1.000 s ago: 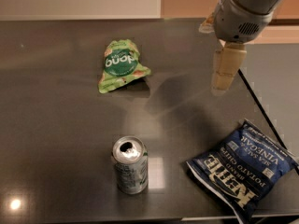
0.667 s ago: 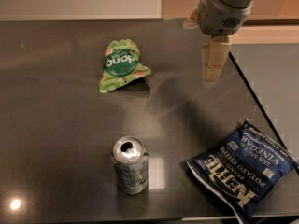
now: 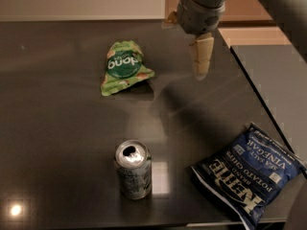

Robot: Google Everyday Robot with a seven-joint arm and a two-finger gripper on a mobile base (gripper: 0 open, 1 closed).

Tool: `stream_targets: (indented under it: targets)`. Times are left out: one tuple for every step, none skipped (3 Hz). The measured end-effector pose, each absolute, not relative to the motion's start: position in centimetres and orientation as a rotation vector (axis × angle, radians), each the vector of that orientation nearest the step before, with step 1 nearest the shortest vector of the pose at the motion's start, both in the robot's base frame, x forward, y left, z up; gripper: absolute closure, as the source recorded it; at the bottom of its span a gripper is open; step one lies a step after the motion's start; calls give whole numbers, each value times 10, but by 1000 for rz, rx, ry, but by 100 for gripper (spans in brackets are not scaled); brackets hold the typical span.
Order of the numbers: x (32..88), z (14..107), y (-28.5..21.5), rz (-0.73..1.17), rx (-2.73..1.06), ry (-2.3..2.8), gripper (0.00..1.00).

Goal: Move green rice chip bag near 7up can

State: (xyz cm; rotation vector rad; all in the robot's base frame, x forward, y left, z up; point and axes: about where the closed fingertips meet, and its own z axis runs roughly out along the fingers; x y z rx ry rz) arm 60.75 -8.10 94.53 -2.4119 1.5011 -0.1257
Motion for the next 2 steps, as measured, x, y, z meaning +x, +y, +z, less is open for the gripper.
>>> stream_targets:
  targets:
    - [623,935,-63,-164,-2510,1298,0]
    - [625,930,-46,-184,-2603,1081,0]
